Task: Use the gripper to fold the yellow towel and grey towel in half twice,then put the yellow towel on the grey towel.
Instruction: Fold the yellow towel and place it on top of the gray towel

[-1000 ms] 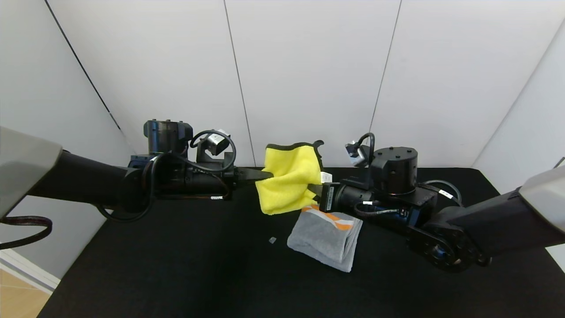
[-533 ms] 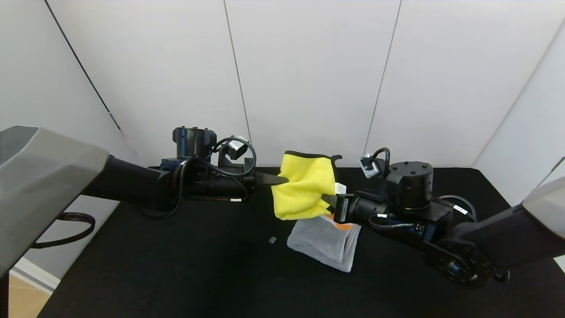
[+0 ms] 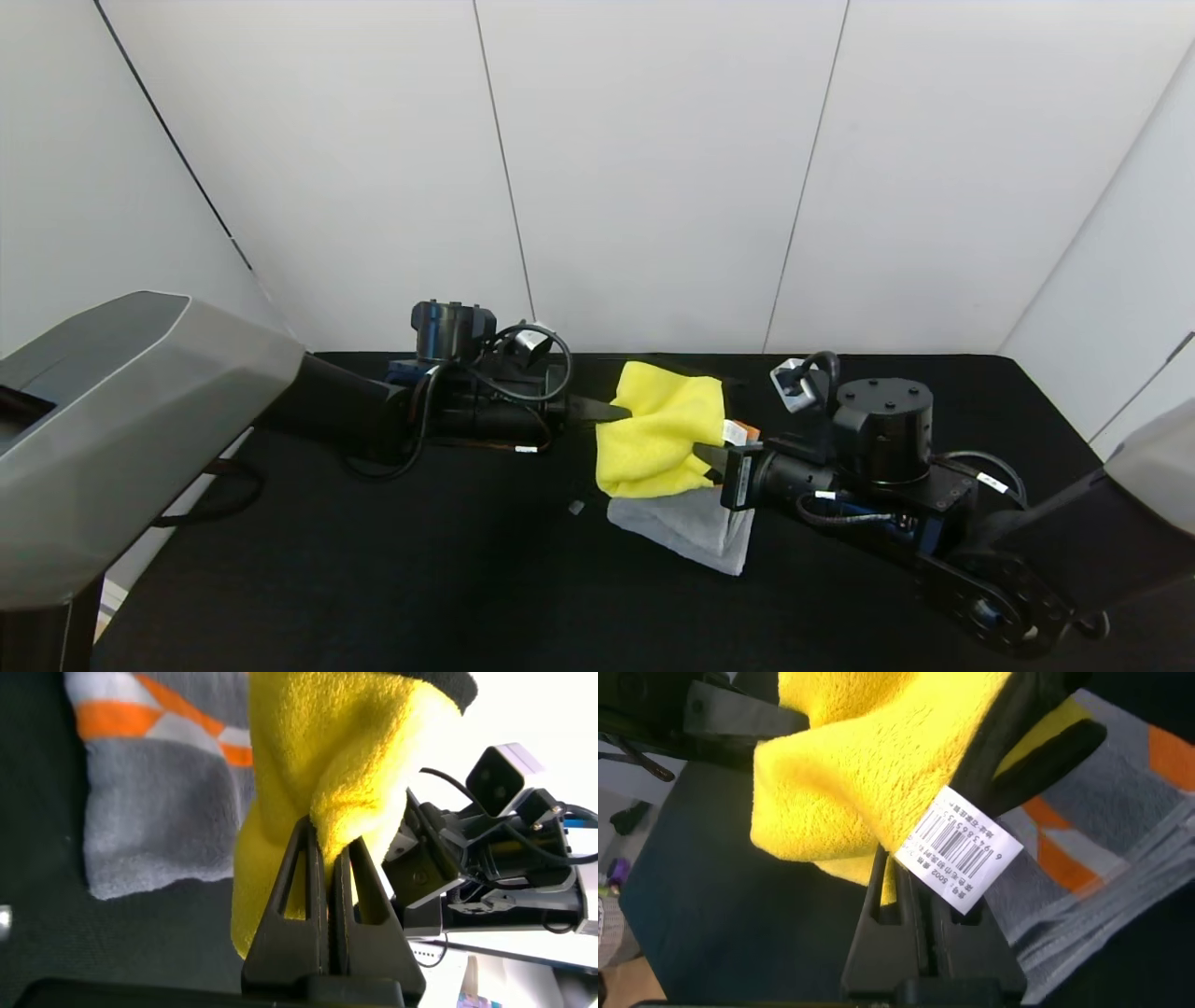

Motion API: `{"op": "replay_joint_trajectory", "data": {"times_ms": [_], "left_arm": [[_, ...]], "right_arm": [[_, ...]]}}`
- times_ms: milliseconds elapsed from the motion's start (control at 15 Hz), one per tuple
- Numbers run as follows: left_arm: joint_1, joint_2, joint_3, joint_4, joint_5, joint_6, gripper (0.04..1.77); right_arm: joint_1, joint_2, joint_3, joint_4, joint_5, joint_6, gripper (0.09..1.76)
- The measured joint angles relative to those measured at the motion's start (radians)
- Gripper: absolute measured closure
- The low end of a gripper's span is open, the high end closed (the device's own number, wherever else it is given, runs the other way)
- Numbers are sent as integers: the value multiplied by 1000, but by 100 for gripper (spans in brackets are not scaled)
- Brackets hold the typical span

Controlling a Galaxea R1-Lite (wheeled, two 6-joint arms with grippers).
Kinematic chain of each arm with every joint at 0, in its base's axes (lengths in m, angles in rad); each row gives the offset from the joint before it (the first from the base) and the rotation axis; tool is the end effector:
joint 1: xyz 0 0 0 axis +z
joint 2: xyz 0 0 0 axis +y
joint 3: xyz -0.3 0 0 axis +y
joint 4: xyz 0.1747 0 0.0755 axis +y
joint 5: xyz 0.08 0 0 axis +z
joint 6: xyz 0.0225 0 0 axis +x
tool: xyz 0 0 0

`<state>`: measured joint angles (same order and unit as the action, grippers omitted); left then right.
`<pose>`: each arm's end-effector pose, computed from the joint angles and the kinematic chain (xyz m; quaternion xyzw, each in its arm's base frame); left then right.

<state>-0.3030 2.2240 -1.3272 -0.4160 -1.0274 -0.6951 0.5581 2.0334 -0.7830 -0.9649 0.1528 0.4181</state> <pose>0.4062 -0.1472 0.1065 -0.3396 0.4135 -0.4878 0.6897 0.3024 0.1928 0.0976 0.1646 0.2078 0.3081 0.9137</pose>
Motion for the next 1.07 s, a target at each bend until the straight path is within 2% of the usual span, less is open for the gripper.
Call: {"op": "replay_joint_trajectory", "data": {"times_ms": [333,600,1067], "left_arm": [[-16,13,9,-4,16,20,167],[-21,20,24,-4,18,161,167],[-23,28,16,11,21,168,167]], "right_arm": [[4,5,80,-81,0,2,170],[-1,36,100,-120,-1,17,170],[-16,69,119,-170,0,34,170]]}}
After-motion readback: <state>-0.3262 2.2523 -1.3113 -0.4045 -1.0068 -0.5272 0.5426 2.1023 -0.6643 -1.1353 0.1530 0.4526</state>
